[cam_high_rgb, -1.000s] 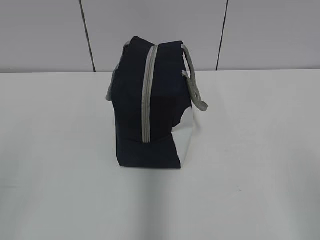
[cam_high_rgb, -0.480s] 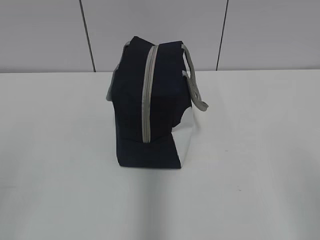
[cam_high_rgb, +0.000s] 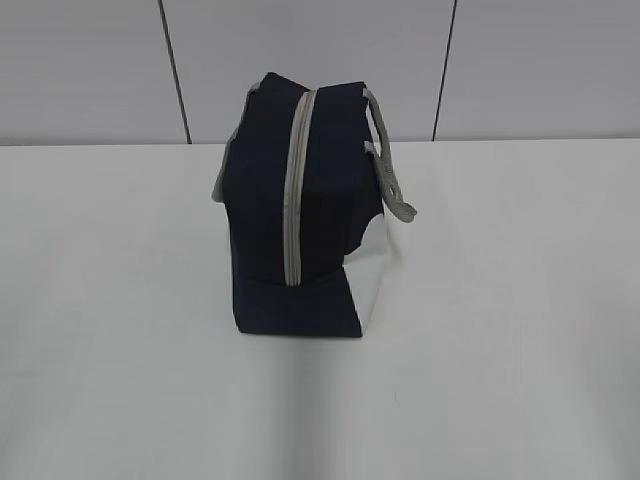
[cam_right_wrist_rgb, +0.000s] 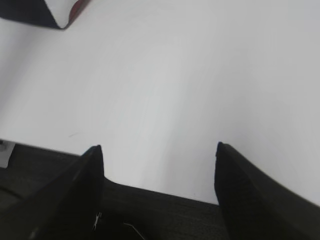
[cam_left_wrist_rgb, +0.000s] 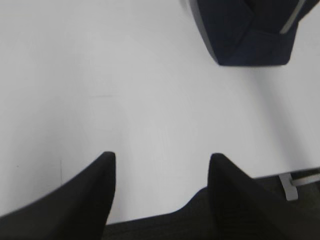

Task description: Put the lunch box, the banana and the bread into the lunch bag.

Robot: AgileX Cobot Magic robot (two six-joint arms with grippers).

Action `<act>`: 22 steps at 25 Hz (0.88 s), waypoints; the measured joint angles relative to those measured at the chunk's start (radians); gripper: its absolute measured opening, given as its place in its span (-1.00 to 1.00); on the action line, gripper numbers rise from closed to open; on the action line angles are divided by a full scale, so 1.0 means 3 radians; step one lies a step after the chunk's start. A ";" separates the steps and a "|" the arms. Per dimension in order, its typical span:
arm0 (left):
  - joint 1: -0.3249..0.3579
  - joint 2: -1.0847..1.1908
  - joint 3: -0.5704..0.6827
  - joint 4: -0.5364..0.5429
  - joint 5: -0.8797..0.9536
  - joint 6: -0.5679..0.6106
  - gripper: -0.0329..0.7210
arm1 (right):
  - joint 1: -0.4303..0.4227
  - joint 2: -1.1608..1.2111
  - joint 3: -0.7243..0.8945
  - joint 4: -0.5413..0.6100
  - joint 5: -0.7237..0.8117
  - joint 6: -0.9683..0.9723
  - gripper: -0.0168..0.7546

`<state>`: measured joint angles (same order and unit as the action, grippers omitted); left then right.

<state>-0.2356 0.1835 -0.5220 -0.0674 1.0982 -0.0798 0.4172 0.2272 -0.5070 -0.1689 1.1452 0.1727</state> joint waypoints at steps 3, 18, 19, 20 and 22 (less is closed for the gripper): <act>0.0311 -0.0190 0.0000 0.0000 0.0000 0.0000 0.18 | -0.0387 -0.0110 0.0000 0.0000 0.0000 0.0000 0.37; 0.0724 -0.0662 0.0000 0.0000 0.0014 0.0000 0.18 | -0.1189 -0.0808 0.0000 0.0000 0.0006 -0.0006 0.37; 0.0743 -0.0662 0.0000 0.0000 0.0014 0.0000 0.18 | -0.1189 -0.0810 0.0000 0.0000 0.0006 -0.0006 0.37; 0.0759 -0.0662 0.0000 0.0000 0.0014 0.0000 0.18 | -0.1193 -0.0810 0.0000 0.0000 0.0006 -0.0006 0.37; 0.0772 -0.0662 0.0000 0.0000 0.0014 0.0000 0.18 | -0.1193 -0.0816 0.0000 0.0000 0.0006 -0.0006 0.37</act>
<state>-0.0039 -0.0149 -0.5220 -0.0674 1.1023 -0.0798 0.0592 -0.0176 -0.5070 -0.1689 1.1470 0.1708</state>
